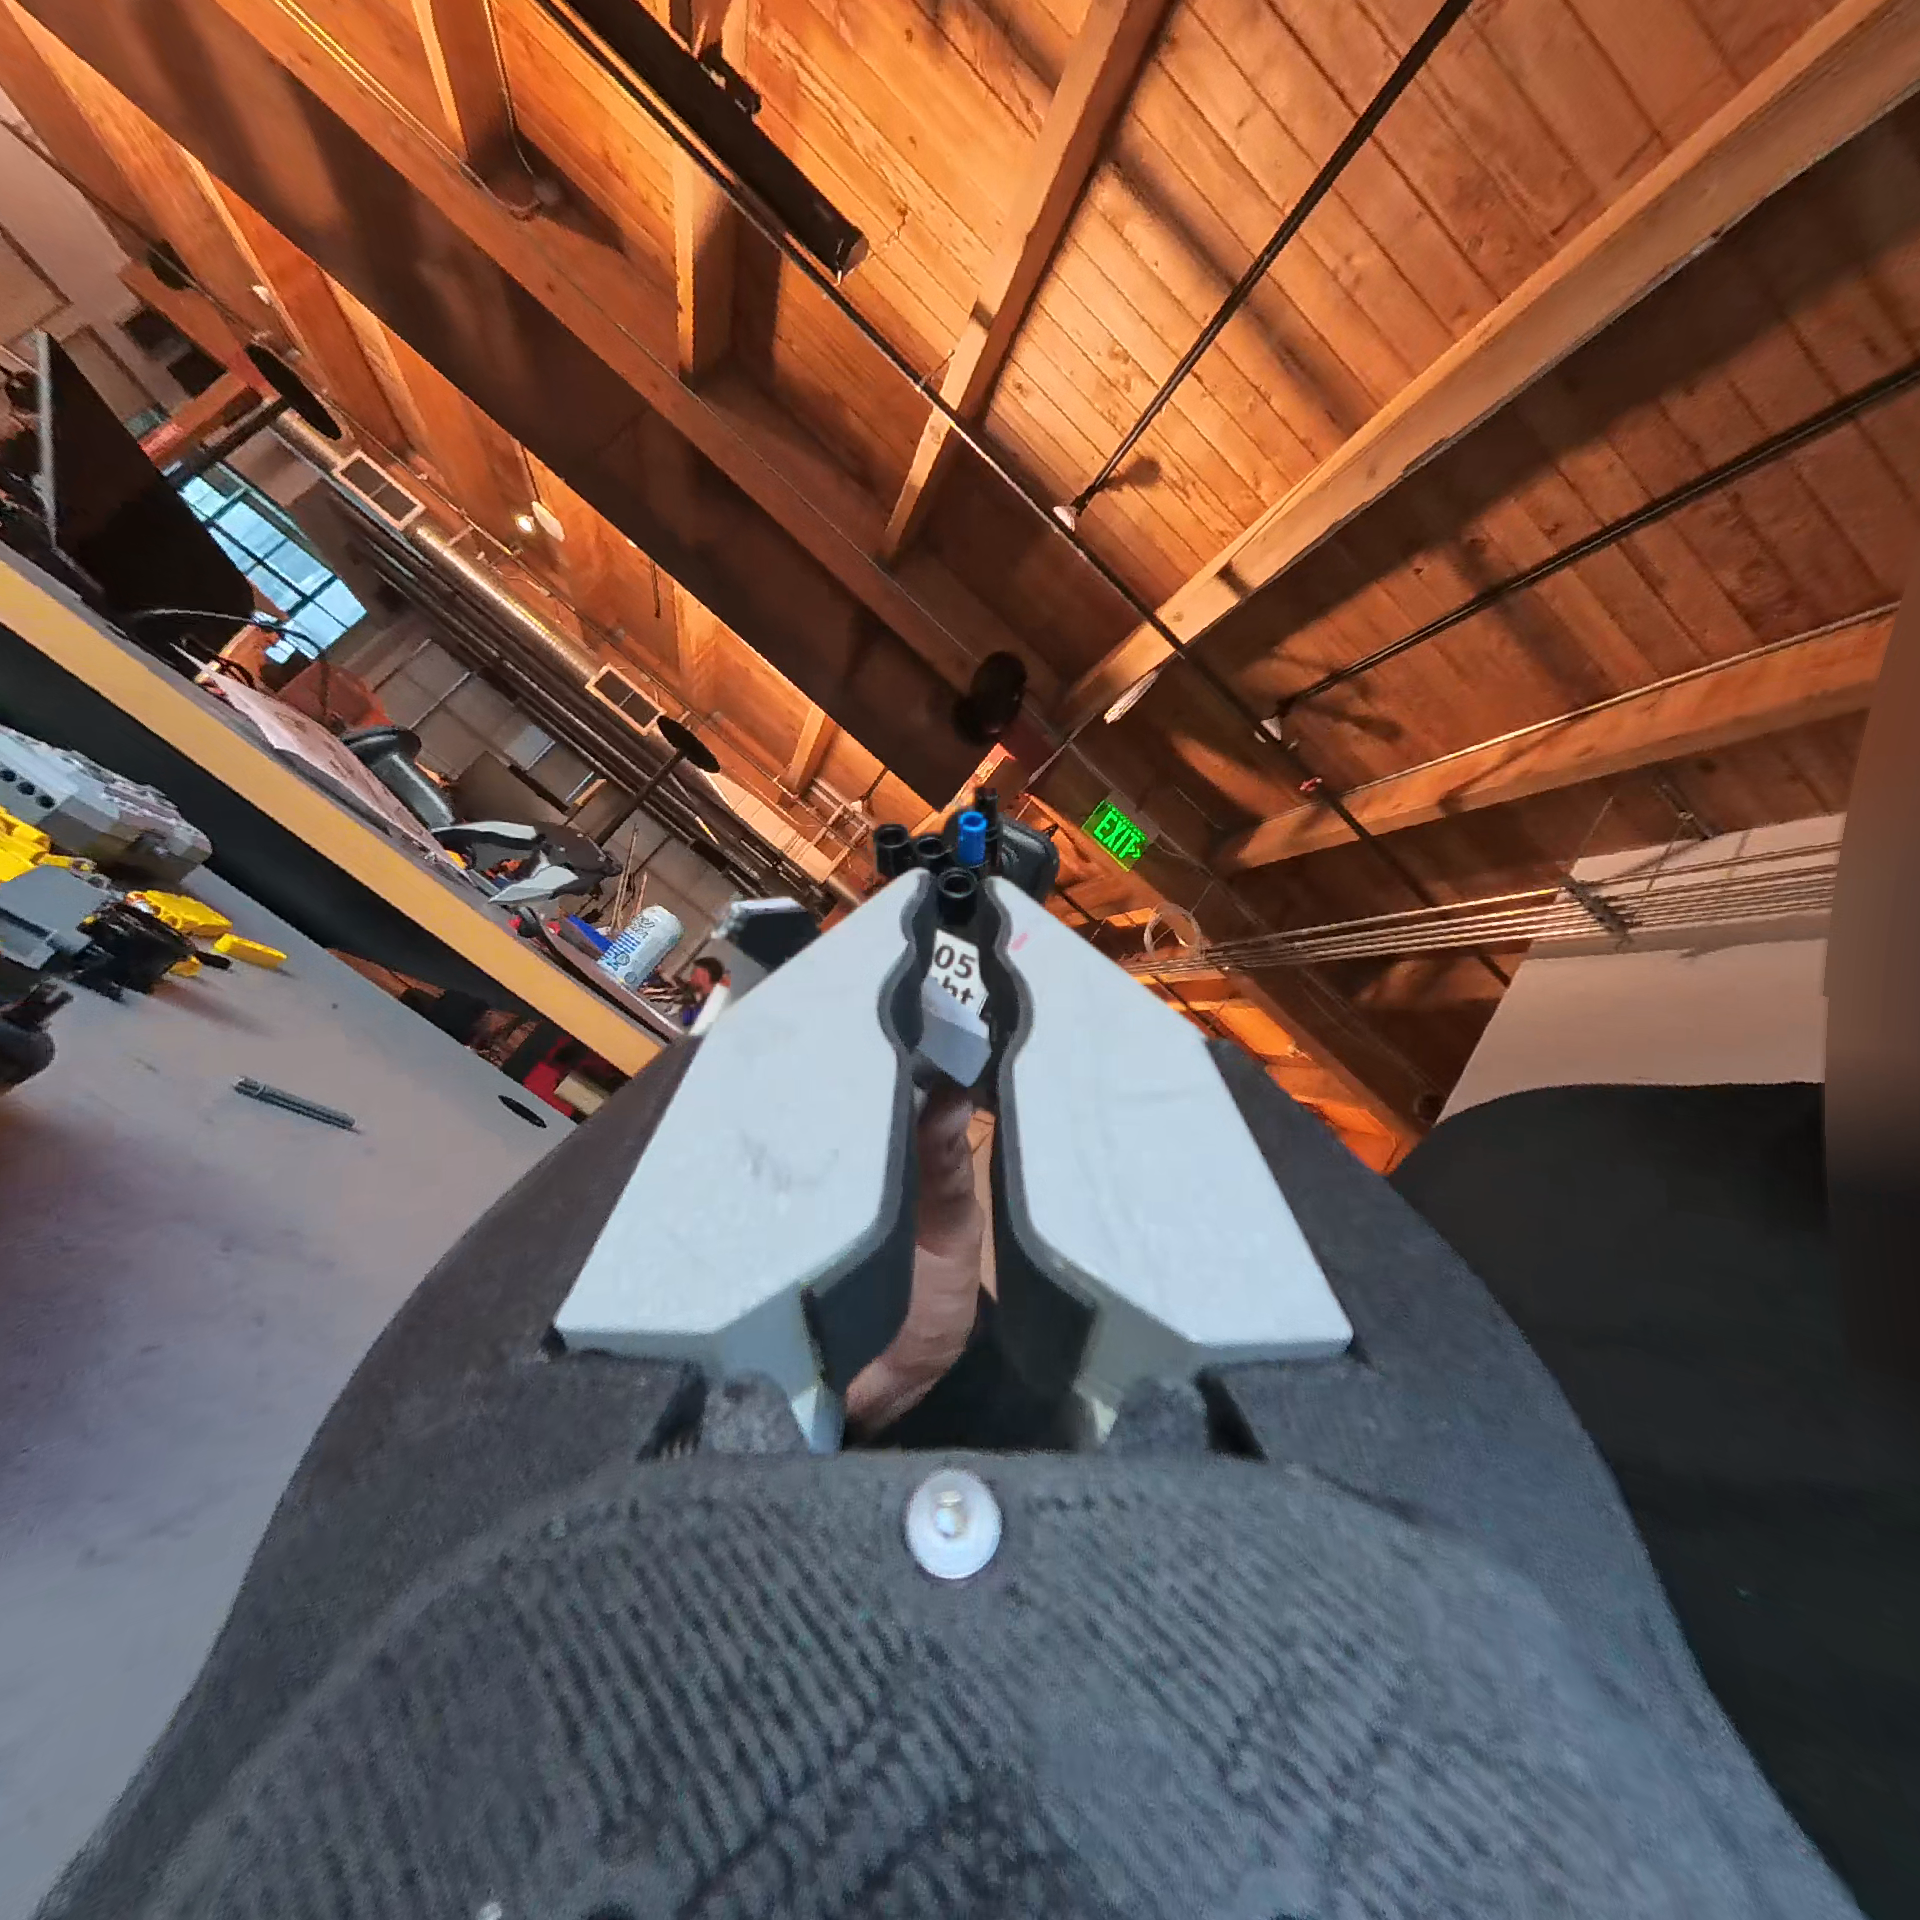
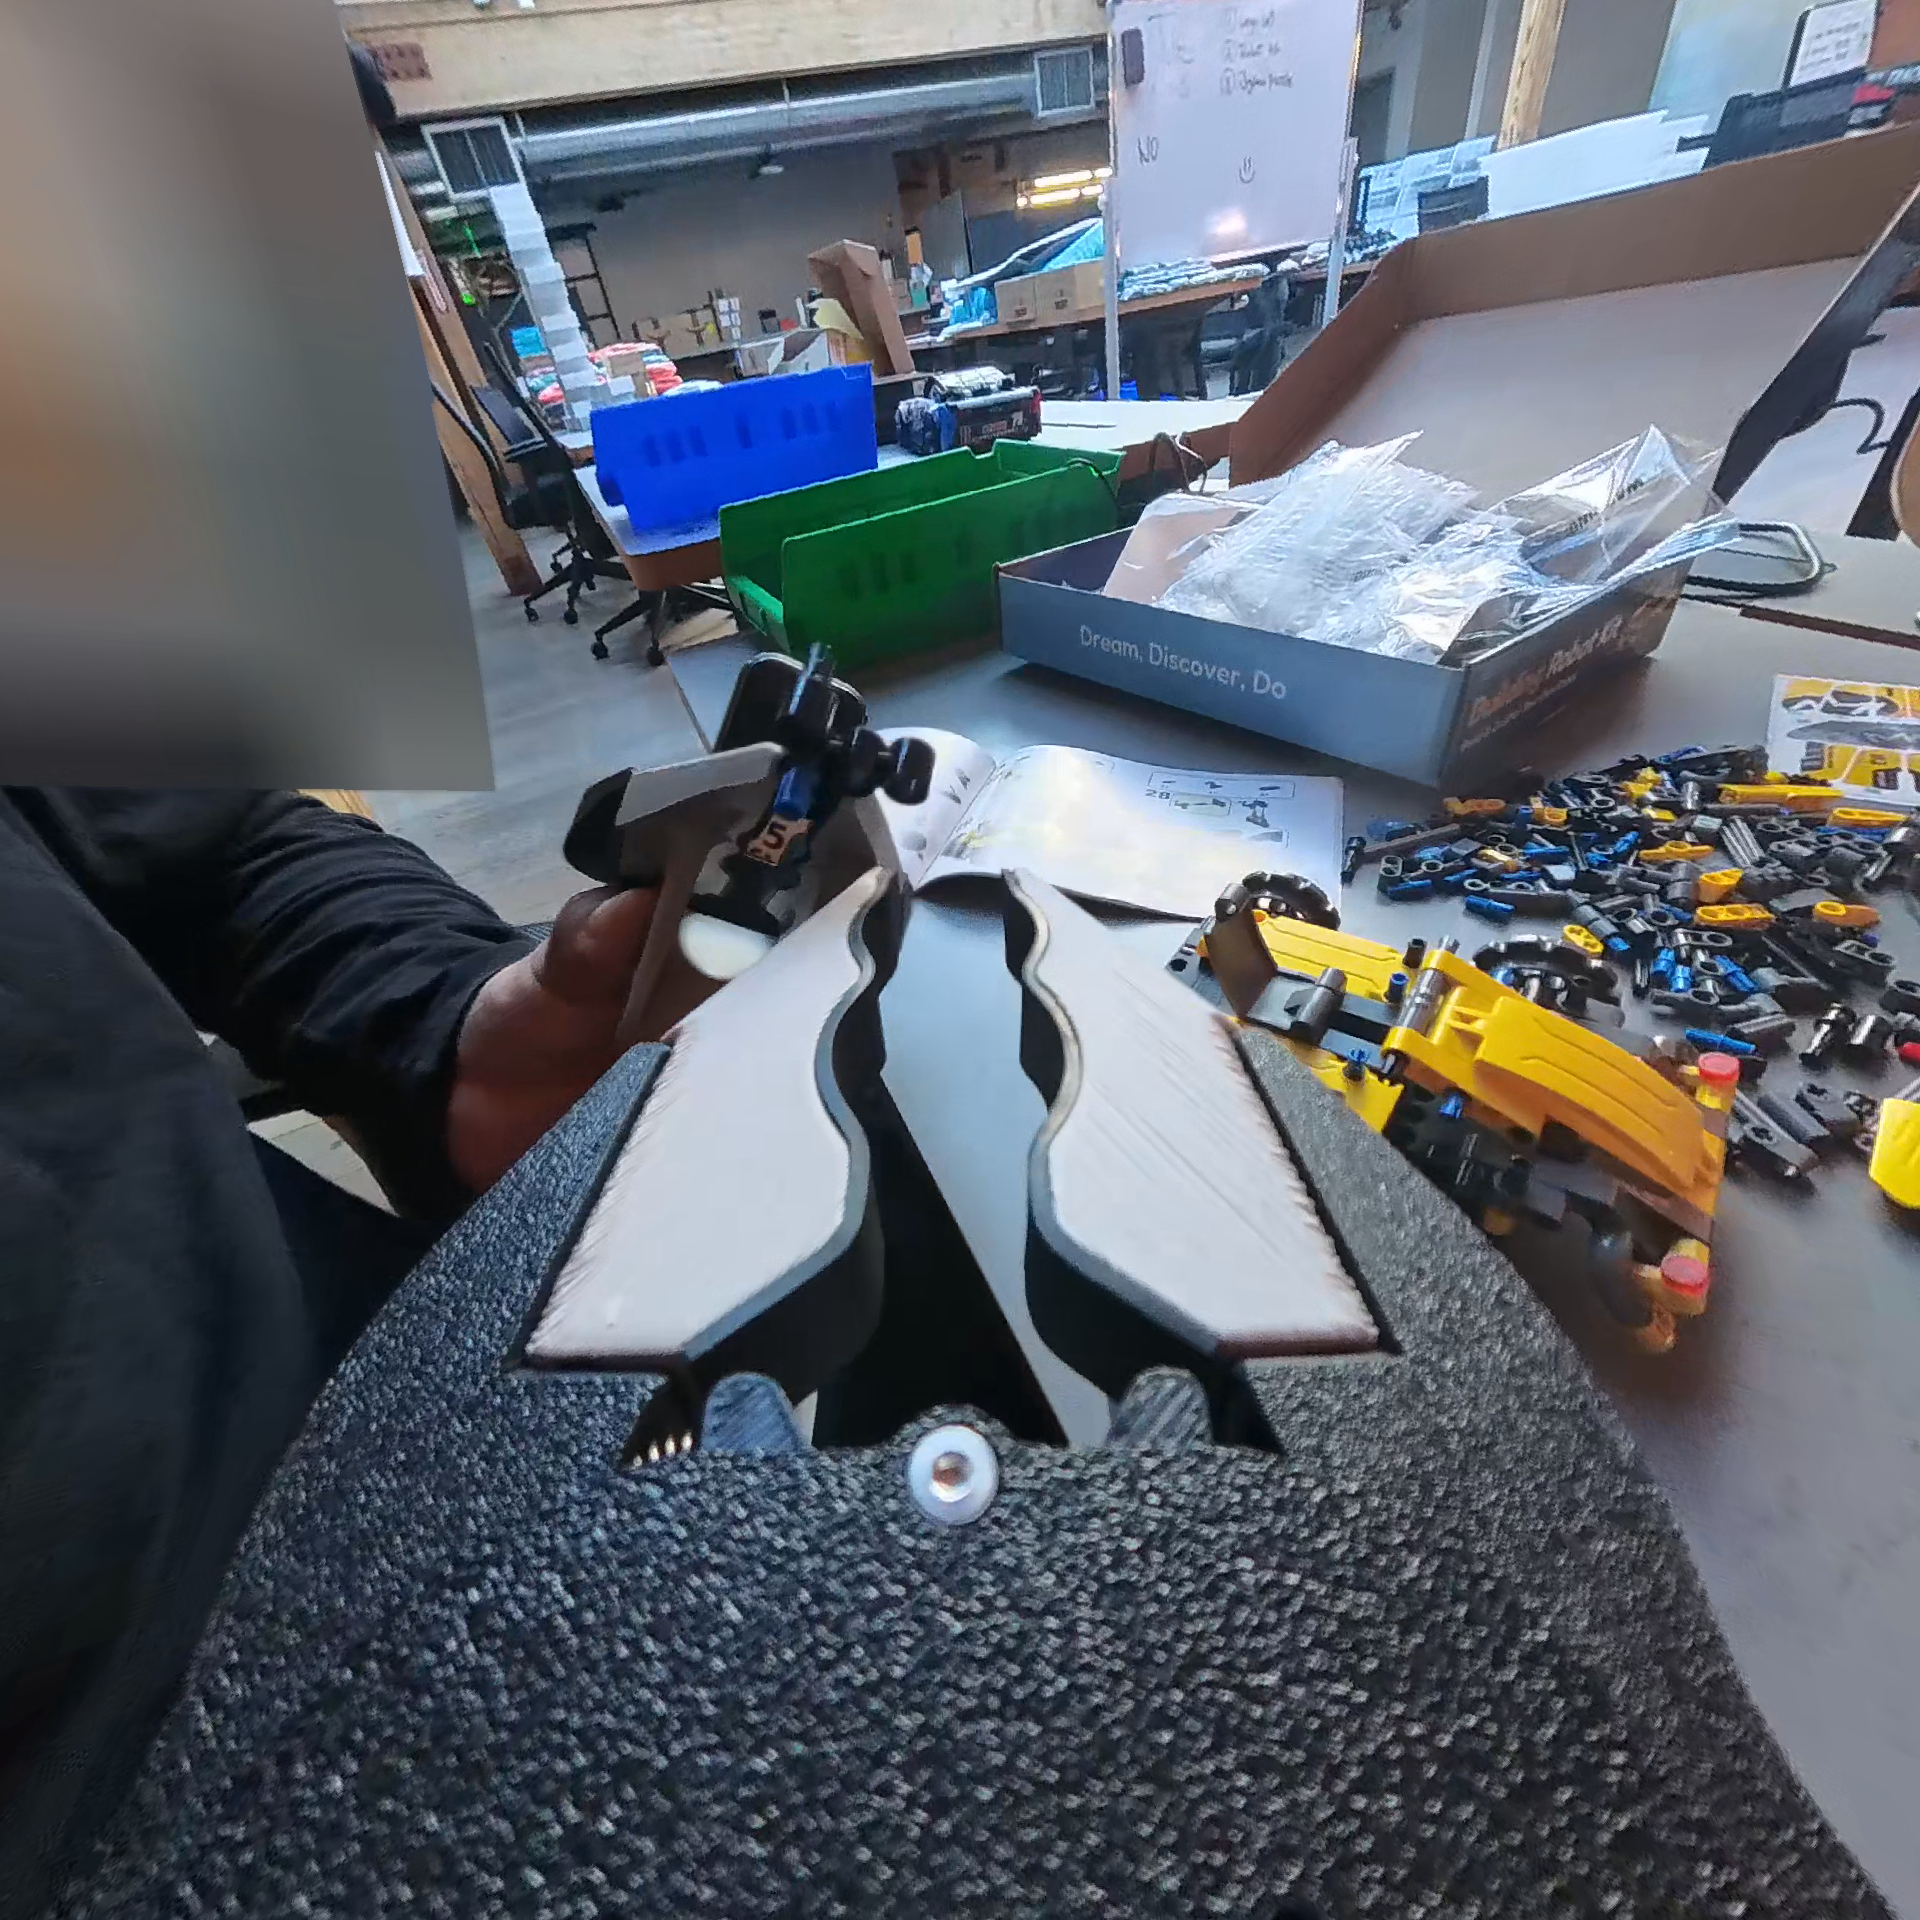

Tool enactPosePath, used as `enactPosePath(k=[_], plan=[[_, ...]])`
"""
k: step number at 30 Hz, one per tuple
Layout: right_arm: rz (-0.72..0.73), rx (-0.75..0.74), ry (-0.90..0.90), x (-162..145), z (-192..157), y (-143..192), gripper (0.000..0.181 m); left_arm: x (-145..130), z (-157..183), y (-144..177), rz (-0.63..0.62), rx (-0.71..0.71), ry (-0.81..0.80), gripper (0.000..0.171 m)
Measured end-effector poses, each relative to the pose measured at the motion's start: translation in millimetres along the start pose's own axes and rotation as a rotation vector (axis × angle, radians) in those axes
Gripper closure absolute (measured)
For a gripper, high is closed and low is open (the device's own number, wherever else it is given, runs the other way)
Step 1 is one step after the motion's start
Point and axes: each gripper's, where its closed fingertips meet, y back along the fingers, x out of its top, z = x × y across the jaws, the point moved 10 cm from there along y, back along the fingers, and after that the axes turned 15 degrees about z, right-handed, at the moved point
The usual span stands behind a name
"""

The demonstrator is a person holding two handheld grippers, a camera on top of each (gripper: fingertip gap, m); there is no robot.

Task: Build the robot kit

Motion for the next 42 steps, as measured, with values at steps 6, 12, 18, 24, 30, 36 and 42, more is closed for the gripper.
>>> enactPosePath(k=[6,12,18,24,30,36,42], plan=[[0.018,-0.003,-0.014,0,4,0,0.161,2,-2,0,0.007,-0.003,0.011,0.168],[0.038,0.0,-0.014,3,3,-1,0.161,1,-3,1,0.011,0.0,0.012,0.168],[0.033,0.0,-0.013,2,1,-3,0.161,-1,-4,-1,0.018,0.005,0.015,0.168],[0.031,-0.003,-0.007,3,0,-4,0.161,-1,-4,-2,0.017,0.009,0.009,0.168],[0.033,-0.007,-0.013,2,1,-3,0.161,-4,-6,-2,0.014,0.013,0.016,0.168],[0.055,-0.013,-0.032,1,2,3,0.16,-4,-6,0,0.004,0.012,0.021,0.168],[0.058,-0.019,-0.033,3,4,8,0.159,1,-6,2,-0.012,-0.006,0.027,0.168]])
